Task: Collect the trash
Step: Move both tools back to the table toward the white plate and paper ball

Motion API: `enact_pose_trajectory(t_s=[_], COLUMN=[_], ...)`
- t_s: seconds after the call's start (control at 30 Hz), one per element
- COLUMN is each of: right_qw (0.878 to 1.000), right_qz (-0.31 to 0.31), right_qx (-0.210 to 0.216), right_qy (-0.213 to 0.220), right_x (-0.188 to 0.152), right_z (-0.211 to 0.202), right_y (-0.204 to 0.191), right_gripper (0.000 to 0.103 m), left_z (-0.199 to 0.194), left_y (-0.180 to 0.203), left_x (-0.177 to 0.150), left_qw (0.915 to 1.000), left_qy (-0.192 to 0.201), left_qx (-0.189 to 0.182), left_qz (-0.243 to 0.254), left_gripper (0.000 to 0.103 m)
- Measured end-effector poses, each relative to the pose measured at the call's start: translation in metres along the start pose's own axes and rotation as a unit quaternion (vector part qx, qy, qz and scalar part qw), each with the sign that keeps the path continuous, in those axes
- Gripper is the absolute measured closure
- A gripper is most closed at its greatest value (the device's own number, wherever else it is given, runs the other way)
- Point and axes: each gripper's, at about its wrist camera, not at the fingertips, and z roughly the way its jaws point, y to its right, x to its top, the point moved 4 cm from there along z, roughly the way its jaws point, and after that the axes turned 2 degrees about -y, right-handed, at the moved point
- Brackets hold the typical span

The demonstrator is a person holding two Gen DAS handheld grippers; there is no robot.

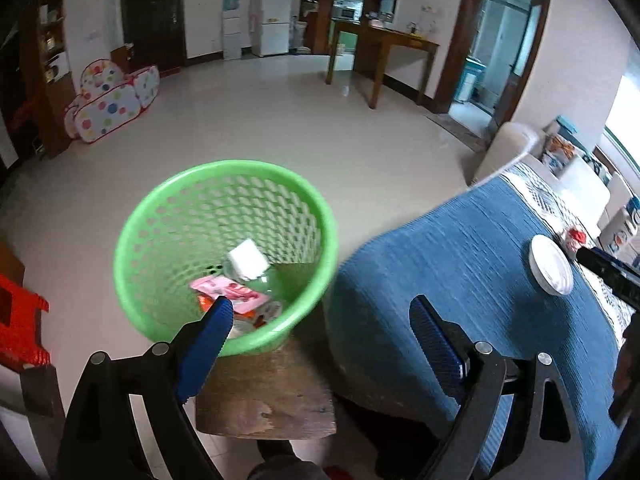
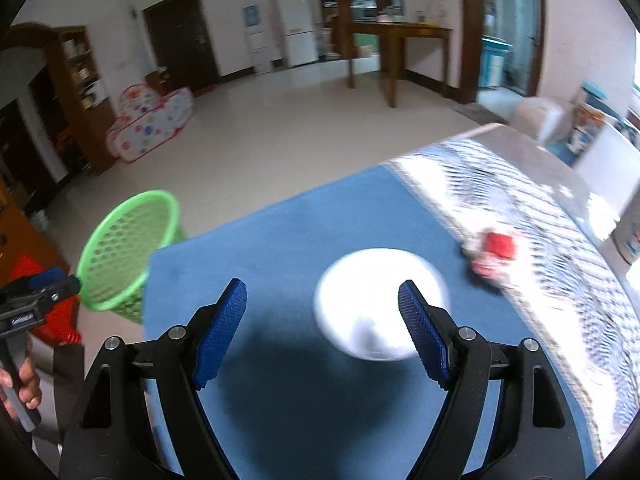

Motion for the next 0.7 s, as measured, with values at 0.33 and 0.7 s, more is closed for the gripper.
enact_pose_trajectory(t_s=[0.33, 0.7], right_qw=[0.997, 0.996], right_qz=[0.057, 0.067], right_qx=[-0.055, -0.059], right_qy=[-0.001, -0.024], right_x=[0.002, 0.013], right_z=[0.008, 0.04], right_y=[0.09, 0.12], right_gripper=[0.025, 0.028], left_z=[0.015, 0.035], left_y=[0.064, 0.12], left_x=[0.003, 0.012], left_qw=[0.9988, 0.996], left_qy=[-0.016, -0.032], left_qx=[-0.028, -0.047], left_qz=[0.037, 0.068], left_gripper=[0.017, 0.017])
